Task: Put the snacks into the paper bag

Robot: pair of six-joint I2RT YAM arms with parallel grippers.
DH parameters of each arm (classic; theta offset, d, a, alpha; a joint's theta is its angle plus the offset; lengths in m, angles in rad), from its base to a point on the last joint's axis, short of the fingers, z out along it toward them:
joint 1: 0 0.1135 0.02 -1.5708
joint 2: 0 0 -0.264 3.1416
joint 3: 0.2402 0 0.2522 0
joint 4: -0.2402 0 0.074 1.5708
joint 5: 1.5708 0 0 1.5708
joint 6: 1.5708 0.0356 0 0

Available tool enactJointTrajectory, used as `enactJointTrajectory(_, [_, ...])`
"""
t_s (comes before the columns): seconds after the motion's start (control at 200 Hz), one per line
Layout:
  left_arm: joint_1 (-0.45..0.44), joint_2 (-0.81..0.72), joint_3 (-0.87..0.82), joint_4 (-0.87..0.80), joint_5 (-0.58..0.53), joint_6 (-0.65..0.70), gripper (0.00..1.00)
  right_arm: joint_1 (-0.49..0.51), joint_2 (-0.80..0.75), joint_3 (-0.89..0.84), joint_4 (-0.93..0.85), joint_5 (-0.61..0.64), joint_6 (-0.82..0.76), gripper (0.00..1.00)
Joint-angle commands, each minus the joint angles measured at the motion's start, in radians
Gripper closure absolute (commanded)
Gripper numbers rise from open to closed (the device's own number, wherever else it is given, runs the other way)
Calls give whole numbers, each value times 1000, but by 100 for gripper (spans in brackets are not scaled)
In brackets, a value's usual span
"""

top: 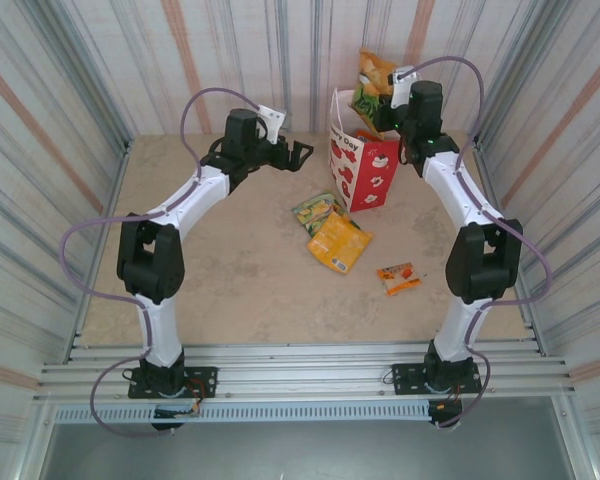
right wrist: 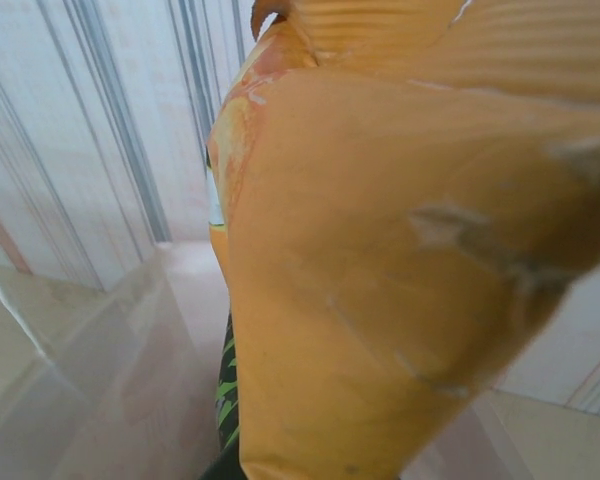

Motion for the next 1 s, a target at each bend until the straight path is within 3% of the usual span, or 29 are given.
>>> enactJointTrajectory(0.0, [-1, 2, 15, -16, 33, 5, 1, 14, -9, 41, -18, 28, -51, 84])
enactJointTrajectory(0.08, [-2, -4, 0, -3, 50, -12, 1, 17, -16, 45, -33, 39, -64, 66])
enactJointTrajectory(0.205, [-2, -19, -14, 0, 69, -24, 2, 16, -48, 42, -55, 59, -76, 54])
enactJointTrajectory(0.431, [-15, -81, -91, 17, 73, -58, 2, 28, -170, -41, -106, 60, -75, 51])
enactJointTrajectory(0.641, [-52, -153, -187, 14, 76, -66, 2, 61, -389, -260, -145, 76, -34, 50])
enactJointTrajectory(0.747, [-64, -175, -213, -10, 77, -73, 2, 62, -461, -333, -194, 24, 7, 49])
enactJointTrajectory(0.857, [-67, -174, -211, -61, 73, -76, 2, 51, -447, -295, -303, -15, 3, 47])
enactJointTrajectory(0.997, [-66, -158, -184, -112, 76, -69, 2, 16, -330, -114, -452, -98, 12, 47])
